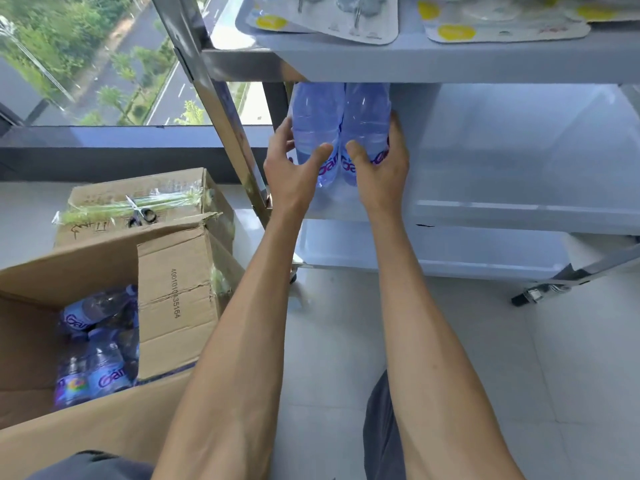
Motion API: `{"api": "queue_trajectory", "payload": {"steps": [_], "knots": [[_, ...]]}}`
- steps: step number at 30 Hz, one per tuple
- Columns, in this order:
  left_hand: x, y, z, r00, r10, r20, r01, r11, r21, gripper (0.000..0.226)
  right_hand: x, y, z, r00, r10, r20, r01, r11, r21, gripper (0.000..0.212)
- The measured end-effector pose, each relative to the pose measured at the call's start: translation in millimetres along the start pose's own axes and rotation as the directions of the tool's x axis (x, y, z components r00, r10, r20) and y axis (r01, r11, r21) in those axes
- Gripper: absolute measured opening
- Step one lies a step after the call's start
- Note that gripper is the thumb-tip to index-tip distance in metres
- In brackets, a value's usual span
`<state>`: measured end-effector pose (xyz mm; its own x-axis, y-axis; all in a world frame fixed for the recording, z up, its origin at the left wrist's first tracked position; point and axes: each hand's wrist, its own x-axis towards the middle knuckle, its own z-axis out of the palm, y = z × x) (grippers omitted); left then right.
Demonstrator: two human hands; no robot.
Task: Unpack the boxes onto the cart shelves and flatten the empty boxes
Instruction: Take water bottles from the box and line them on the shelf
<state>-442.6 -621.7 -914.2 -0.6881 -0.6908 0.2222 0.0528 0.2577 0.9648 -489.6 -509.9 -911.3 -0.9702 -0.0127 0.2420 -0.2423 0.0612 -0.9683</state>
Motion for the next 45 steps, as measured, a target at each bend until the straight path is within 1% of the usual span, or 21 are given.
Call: {"api": "queue_trajectory", "payload": {"steps": [3, 6, 11, 15, 21, 27, 30, 32, 34, 35, 36, 37, 39, 40, 42, 44, 45], "knots": [[3, -5, -2, 0.999, 0.01, 0.05, -0.01, 1.0, 0.009, 0.06, -4, 7, -2, 0.999, -0.038, -0.006, 0.037, 0.997, -0.073, 0.076], [6, -5, -1, 0.998, 0.008, 0.067, -0.01, 0.999, 0.033, 0.058, -5, 14, -4, 1.0, -0.03, -0.001, 0.03, 0.997, -0.075, 0.077], [5, -3, 0, 0.999, -0.001, 0.036, 0.0, 0.999, 0.033, 0.055, 10, 14, 7, 0.998, -0.037, -0.057, 0.028, 0.988, -0.151, 0.074], [3, -5, 0, 1.0, -0.006, 0.029, 0.006, 1.0, 0.02, 0.053, 26, 16, 17, 0.996, -0.012, -0.093, -0.003, 0.986, -0.165, 0.073], [4, -6, 2, 1.0, -0.008, 0.021, 0.007, 0.999, 0.036, 0.054, 51, 22, 23, 0.996, 0.0, -0.089, -0.016, 0.985, -0.17, 0.072], [5, -12, 3, 1.0, -0.01, 0.016, 0.01, 0.999, 0.038, 0.054, 58, 33, 27, 0.997, -0.001, -0.075, -0.013, 0.984, -0.177, 0.076], [4, -12, 4, 1.0, -0.023, 0.021, 0.022, 0.999, 0.026, 0.057, 54, 33, 23, 0.998, 0.002, -0.064, -0.014, 0.982, -0.189, 0.077], [0, -10, 3, 0.998, -0.05, 0.044, 0.048, 0.998, 0.034, 0.064, 46, 32, 18, 0.996, 0.024, -0.082, -0.04, 0.979, -0.199, 0.077], [-10, -7, -3, 0.994, -0.103, 0.048, 0.1, 0.993, 0.064, 0.077, 29, 29, 10, 0.985, 0.072, -0.155, -0.103, 0.974, -0.204, 0.072], [-18, -7, -9, 0.99, -0.136, 0.029, 0.134, 0.988, 0.075, 0.077, 18, 28, 6, 0.975, 0.097, -0.2, -0.136, 0.972, -0.191, 0.07], [-28, -6, -17, 0.987, -0.161, -0.005, 0.16, 0.984, 0.078, 0.07, 6, 26, 1, 0.96, 0.128, -0.248, -0.172, 0.971, -0.166, 0.067], [-38, -7, -26, 0.983, -0.176, -0.044, 0.179, 0.98, 0.082, 0.059, -6, 25, -3, 0.94, 0.161, -0.301, -0.207, 0.97, -0.129, 0.063], [-64, -8, -52, 0.983, -0.155, -0.101, 0.166, 0.979, 0.118, 0.033, -36, 18, -10, 0.902, 0.192, -0.387, -0.235, 0.97, -0.066, 0.055], [-77, -8, -66, 0.984, -0.135, -0.115, 0.15, 0.979, 0.141, 0.025, -54, 13, -11, 0.894, 0.19, -0.407, -0.232, 0.971, -0.056, 0.05], [-98, -7, -93, 0.98, -0.123, -0.153, 0.147, 0.977, 0.152, 0.022, -89, 3, -7, 0.902, 0.177, -0.395, -0.218, 0.974, -0.061, 0.04], [-115, -5, -125, 0.961, -0.165, -0.222, 0.194, 0.974, 0.115, 0.023, -131, -10, 5, 0.936, 0.167, -0.311, -0.19, 0.981, -0.044, 0.032], [-121, -6, -145, 0.941, -0.194, -0.277, 0.229, 0.969, 0.098, 0.023, -151, -17, 15, 0.955, 0.162, -0.247, -0.174, 0.984, -0.026, 0.03]]}}
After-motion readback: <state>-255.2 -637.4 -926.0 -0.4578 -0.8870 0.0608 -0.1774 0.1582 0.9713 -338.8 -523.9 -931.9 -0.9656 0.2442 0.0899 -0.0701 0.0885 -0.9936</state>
